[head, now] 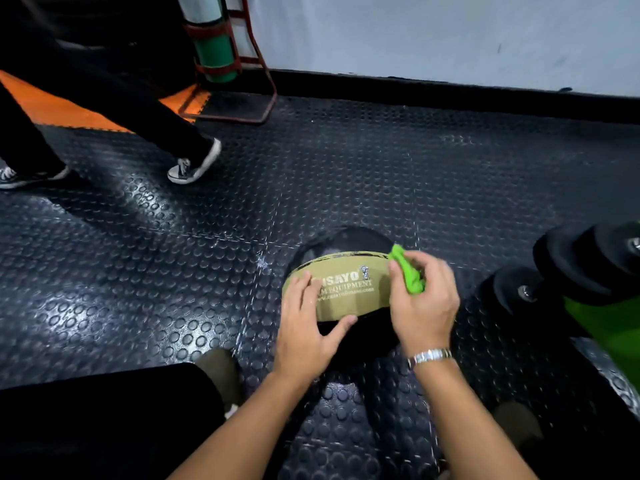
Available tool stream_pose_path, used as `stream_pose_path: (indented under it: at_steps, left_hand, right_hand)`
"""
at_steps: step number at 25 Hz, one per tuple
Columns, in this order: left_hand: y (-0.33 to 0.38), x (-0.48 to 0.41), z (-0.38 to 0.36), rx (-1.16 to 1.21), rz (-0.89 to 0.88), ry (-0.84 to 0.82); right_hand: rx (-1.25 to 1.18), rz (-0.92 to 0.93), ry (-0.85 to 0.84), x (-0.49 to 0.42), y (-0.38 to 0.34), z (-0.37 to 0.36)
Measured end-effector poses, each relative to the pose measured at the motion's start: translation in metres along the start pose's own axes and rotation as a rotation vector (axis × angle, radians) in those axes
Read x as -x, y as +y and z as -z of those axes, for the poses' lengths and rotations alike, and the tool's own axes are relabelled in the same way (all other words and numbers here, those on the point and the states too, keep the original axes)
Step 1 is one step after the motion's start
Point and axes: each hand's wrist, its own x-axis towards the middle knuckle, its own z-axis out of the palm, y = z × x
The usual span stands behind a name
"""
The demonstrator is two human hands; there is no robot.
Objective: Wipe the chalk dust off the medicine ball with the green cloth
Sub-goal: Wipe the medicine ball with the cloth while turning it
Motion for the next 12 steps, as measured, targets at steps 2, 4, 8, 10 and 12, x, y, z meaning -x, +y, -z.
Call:
stream_pose_path:
  at_steps: [2,4,8,10,12]
  left_hand:
    - [0.000,0.000,-0.007,-0.021,-0.001,0.015]
    - [-0.001,0.006,-0.013,-0.043,-0.053,0.060]
    - [-0.001,0.025,-0.028,-0.111,-0.162,0.133]
    - [0.002,0.035,-0.035,-0.162,-0.194,0.142]
    - [0.009,0.047,-0.040,-0.208,-0.250,0.161]
  right_hand:
    - [0.025,0.102,0.003,-0.026,-0.006,-0.010]
    - [0.079,0.235,-0.005,-0.038,-0.004,-0.017]
    - [0.334,0.273,-0.230,-0.012,0.007,-0.014]
    - [0.365,0.159,-0.336,0.008,0.014,-0.004]
    - [0.319,0.084,-0.352,0.019,0.021,0.011]
